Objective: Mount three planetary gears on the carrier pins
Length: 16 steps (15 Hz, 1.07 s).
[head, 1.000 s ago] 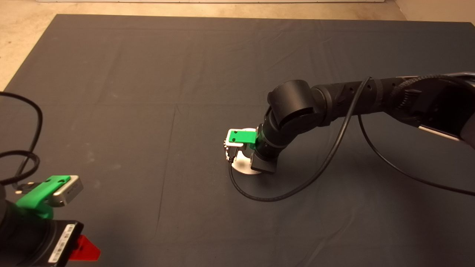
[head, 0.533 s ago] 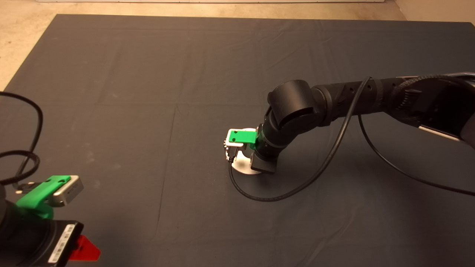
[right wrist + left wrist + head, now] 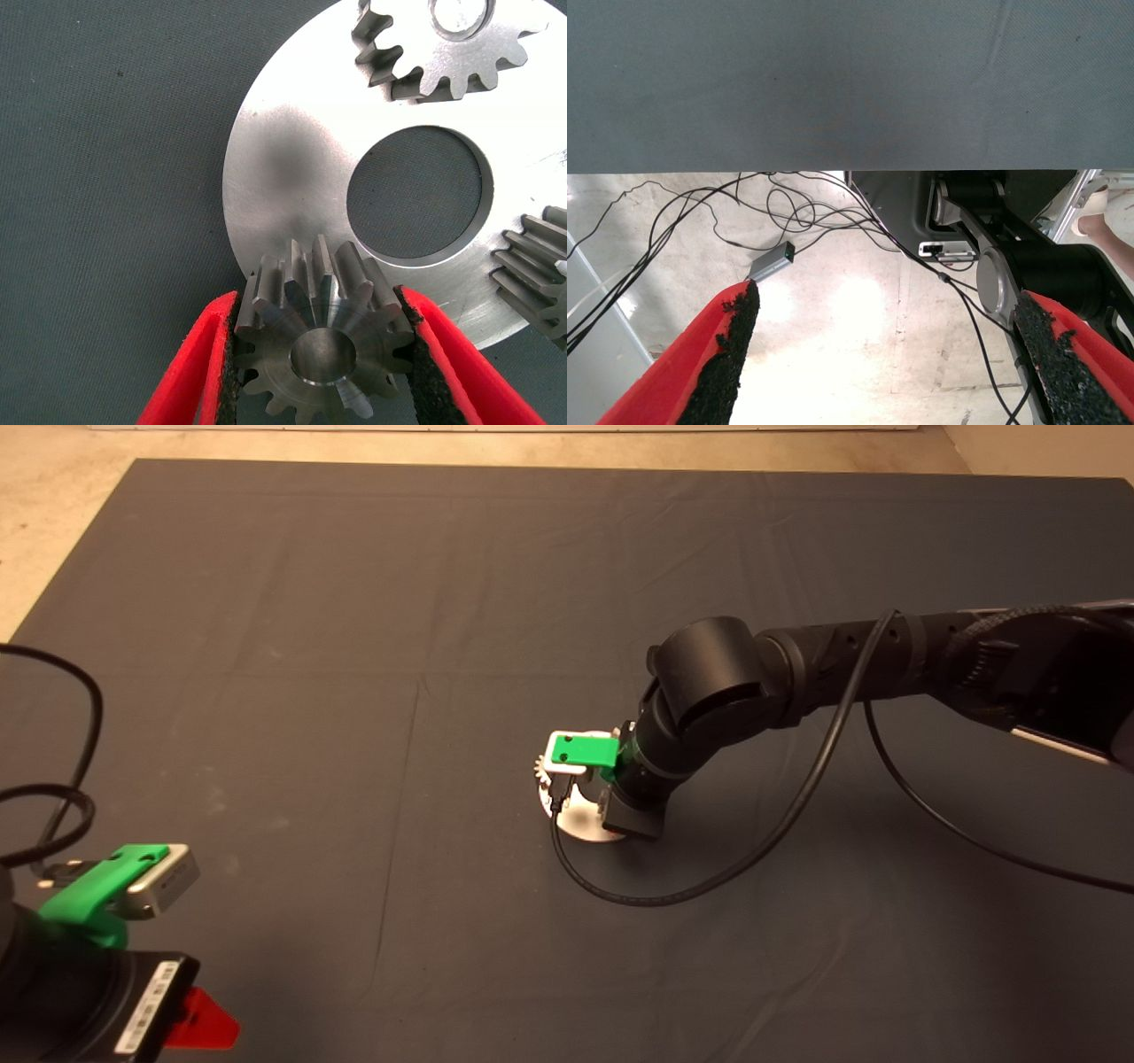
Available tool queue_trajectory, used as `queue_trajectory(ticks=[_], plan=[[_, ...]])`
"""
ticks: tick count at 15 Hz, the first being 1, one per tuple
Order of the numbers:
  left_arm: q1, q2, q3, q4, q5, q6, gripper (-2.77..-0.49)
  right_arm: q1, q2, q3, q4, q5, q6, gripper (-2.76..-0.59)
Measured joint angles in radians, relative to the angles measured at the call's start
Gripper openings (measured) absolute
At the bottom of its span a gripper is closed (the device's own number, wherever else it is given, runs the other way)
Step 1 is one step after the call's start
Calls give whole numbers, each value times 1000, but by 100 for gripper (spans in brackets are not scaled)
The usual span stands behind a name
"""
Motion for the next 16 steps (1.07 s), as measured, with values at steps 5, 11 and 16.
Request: queue_trajectory(ticks=[5,11,16], plan=[[0,-2,0,0,0,0,-122,0,-3,5,10,4,0,-229],[0,-6,0,-1,0,0,-122,1,-8,7,22,2,0,-229],[0,-14,0,-4,0,0,-122,8,-8,7,37,-14,0,-228]])
